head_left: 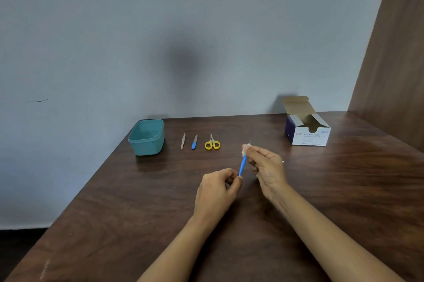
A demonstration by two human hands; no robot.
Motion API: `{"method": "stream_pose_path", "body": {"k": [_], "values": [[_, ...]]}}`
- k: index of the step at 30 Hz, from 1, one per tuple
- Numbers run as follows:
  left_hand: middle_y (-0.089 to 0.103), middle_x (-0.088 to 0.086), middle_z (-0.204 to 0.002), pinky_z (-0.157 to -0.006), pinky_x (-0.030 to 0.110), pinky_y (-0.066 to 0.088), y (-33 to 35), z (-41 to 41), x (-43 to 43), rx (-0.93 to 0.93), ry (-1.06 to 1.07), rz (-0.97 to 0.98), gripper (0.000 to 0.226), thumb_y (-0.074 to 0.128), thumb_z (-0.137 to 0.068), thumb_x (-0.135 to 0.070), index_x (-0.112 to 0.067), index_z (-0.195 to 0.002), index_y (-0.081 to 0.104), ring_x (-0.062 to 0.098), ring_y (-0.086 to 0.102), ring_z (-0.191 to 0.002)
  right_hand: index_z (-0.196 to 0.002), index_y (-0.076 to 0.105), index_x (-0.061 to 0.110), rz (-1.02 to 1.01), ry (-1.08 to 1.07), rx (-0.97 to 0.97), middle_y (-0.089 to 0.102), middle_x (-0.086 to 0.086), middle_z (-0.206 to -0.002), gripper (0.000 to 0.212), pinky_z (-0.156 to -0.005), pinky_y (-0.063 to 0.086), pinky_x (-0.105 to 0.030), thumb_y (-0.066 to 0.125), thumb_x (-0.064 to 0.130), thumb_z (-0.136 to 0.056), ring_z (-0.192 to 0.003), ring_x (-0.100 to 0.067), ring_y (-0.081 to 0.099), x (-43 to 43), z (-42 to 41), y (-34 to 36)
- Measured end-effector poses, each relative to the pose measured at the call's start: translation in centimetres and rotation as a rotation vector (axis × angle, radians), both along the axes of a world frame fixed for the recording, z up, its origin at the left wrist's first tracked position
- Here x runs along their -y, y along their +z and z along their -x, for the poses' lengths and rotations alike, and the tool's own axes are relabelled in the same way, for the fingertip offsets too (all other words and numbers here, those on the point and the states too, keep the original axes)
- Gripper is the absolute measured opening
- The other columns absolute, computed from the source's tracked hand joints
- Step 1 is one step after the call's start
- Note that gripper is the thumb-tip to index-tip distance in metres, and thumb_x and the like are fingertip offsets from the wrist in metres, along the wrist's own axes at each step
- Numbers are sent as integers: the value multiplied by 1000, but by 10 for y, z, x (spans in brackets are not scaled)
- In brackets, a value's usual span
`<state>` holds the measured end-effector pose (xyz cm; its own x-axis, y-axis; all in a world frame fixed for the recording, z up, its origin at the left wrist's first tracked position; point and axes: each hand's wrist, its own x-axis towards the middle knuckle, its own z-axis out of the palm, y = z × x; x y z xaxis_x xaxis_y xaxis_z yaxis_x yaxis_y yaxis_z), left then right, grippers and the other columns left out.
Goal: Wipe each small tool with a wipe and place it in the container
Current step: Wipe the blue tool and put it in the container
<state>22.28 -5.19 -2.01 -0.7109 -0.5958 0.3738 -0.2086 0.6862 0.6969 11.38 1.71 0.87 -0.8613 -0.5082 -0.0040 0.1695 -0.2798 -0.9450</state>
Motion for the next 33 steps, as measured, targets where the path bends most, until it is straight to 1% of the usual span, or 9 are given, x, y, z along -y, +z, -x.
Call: {"method": "stream_pose_path", "body": {"k": [6, 9, 12, 17, 20, 23, 26, 28, 33], "values": [[64, -12, -69, -65, 34, 55, 0, 0, -1, -14, 0, 1, 12, 63, -88, -35, -26, -84, 71, 7, 59, -63, -82, 73, 8, -26, -101, -144, 67, 6, -69, 11, -61, 45, -9, 65, 13, -88, -61, 5, 59, -1, -1, -1], [64, -12, -68, -64, 32, 55, 0, 1, -4, 0, -12, 13, 13, 63, -88, -34, -26, -83, 71, 7, 59, -64, -81, 71, 11, -81, -84, -174, 67, 4, -74, 19, -65, 45, -13, 58, 18, -93, -70, -3, 59, 0, -1, -1], [63, -13, -67, -62, 30, 54, 0, 0, -3, 4, 11, 18, 12, 62, -88, -34, -27, -83, 70, 5, 58, -61, -80, 70, 13, -99, 22, -151, 68, 1, -79, 21, -64, 44, -13, 55, 16, -95, -74, -6, 57, -3, 2, 0], [60, -14, -63, -57, 25, 47, -2, -1, -1, -17, 43, 36, 14, 62, -87, -33, -23, -79, 69, 5, 54, -56, -85, 73, 13, -25, 160, 19, 73, 1, -79, 12, -52, 36, -16, 63, 8, -89, -65, -6, 47, -3, 7, 0], [61, -14, -64, -58, 26, 49, -2, -1, -1, -8, 41, 46, 15, 61, -88, -34, -24, -80, 69, 5, 56, -59, -84, 74, 13, -24, 144, 46, 70, -1, -77, 8, -49, 35, -15, 68, 7, -84, -62, -6, 45, -1, 8, -3], [61, -15, -66, -60, 27, 51, -2, 0, -1, -9, 43, 50, 15, 61, -88, -36, -25, -82, 70, 5, 56, -60, -75, 76, 11, -21, 69, 25, 58, -2, -65, 6, -52, 31, -20, 72, 11, -81, -59, -8, 39, -2, 8, -4], [61, -17, -68, -59, 24, 51, -1, 0, -1, -3, 27, 54, 14, 61, -90, -35, -27, -85, 71, 3, 56, -60, -86, 75, 7, -45, -4, 5, 59, 11, -51, 9, -56, 36, -23, 74, 14, -80, -58, -7, 43, -3, 4, -1], [61, -18, -69, -58, 20, 48, 0, 0, -1, 1, 23, 59, 13, 61, -90, -35, -28, -87, 71, 1, 55, -58, -90, 73, 5, -49, -27, 0, 61, 12, -49, 14, -57, 40, -22, 74, 14, -80, -59, -6, 48, -3, 2, 1], [61, -17, -69, -60, 23, 50, 2, 0, -2, 17, 34, 45, 13, 61, -90, -35, -27, -87, 71, 2, 54, -58, -93, 72, 2, -66, -14, -32, 60, 13, -49, 16, -55, 40, -14, 68, 15, -86, -51, -1, 54, -3, 2, -1]]}}
